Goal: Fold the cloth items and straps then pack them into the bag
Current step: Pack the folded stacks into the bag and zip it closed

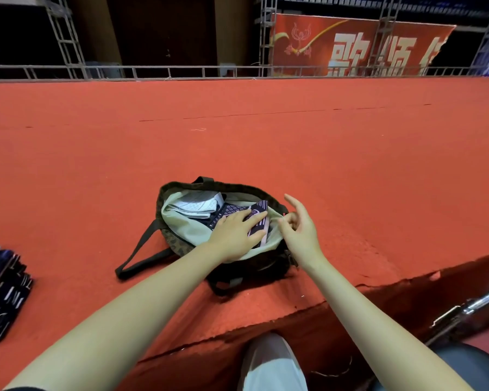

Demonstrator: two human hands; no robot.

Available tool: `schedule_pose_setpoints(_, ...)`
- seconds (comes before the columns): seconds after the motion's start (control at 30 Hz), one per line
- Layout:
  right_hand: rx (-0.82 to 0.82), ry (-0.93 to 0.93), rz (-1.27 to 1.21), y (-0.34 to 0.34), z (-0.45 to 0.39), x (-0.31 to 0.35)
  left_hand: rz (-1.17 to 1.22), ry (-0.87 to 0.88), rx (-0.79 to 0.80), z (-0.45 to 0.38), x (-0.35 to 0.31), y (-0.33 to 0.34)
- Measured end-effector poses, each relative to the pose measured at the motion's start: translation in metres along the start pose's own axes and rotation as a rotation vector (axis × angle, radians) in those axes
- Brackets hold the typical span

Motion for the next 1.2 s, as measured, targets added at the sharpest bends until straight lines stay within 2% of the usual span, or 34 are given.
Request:
schedule_pose_setpoints(0.1,-0.074,0.063,-0.025,-0.006,0.005,-0.012,-0.029,0.004,-0.002,0.001,-0.001,0.006)
schedule_pose_setpoints(0.2,-0.057,0.375,0.076,-0.01,0.008,-0.061,-0.039,-0.02,-0.025,0.003,-0.001,0.01)
schedule_pose_setpoints(0.27,0.023,0.546,0.027,0.002,0.015,-0.086,-0.035,-0.025,-0.029,0.003,-0.001,0.011)
schedule_pose_setpoints(0.4,0.14,0.448,-0.286,0.031,0.008,-0.078,-0.026,-0.033,-0.038,0.005,-0.002,0.01)
schedule_pose_setpoints(0.63,-0.115,0.352,-0.188,-0.002,0.013,-0.083,-0.043,-0.069,-0.04,0.009,-0.007,0.01)
schedule_pose_setpoints(0.8,-0.371,0.167,-0.119,-0.047,0.023,-0.031,-0.05,-0.08,-0.037,0.007,-0.005,0.013)
schedule_pose_setpoints(0.87,-0.411,0.115,-0.129,-0.071,0.022,-0.007,-0.062,-0.084,-0.016,0.006,-0.007,0.015)
schedule_pose_setpoints(0.93,-0.374,0.122,-0.116,-0.078,0.02,0.009,-0.006,-0.1,0.051,0.0,-0.005,0.016)
schedule_pose_setpoints(1.0,-0.275,0.166,-0.067,-0.064,0.02,0.015,0.175,-0.092,0.118,-0.002,-0.002,0.008)
schedule_pose_setpoints(1.07,-0.126,0.227,-0.021,-0.032,0.022,0.009,0.364,0.023,0.113,0.008,-0.005,-0.008)
schedule_pose_setpoints(1.13,-0.014,0.247,0.01,0.0,0.026,0.002,0.484,0.103,0.003,0.03,-0.003,-0.031)
schedule_pose_setpoints(1.2,0.017,0.188,0.103,0.026,0.028,0.007,0.562,0.105,-0.163,0.061,0.017,-0.052)
Point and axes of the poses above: each hand's wrist, its own z-axis away from the middle knuckle, its own y-axis out of the palm, x = y × z, the point moved 8 cm from there along -z, towards the middle knuckle, and after that the axes turned 15 degrees about x, right-handed, at the moved point
